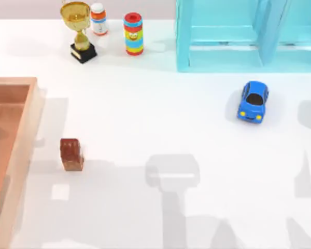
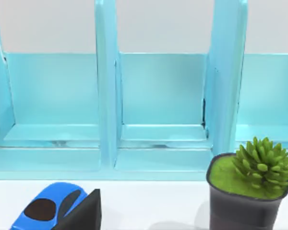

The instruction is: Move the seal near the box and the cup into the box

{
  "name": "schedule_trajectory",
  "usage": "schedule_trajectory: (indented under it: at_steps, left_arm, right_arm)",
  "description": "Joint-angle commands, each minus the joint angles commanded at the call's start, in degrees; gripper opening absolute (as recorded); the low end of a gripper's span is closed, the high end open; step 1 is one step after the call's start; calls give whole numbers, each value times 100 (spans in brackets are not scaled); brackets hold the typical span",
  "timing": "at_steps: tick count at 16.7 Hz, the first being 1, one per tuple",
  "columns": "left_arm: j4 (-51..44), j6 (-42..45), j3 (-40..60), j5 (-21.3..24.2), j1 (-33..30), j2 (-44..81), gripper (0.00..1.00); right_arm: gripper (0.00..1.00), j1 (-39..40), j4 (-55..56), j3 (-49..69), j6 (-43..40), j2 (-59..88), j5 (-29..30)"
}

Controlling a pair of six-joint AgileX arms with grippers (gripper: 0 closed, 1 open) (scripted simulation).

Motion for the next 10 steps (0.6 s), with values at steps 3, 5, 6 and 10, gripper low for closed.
schedule_trajectory:
  at_steps: [3,5,6,10]
  left_arm:
    - [4,768,-265,33,664,-236,0]
    - [11,1154,-422,43,946,-371,0]
    - [14,1306,-489,45,1047,-424,0]
    - [57,1585,-653,55,1220,-561,0]
  right_arm:
    - [100,0,0,0,0,0,0]
    - [100,0,0,0,0,0,0]
    - [100,0,0,0,0,0,0]
    - [100,0,0,0,0,0,0]
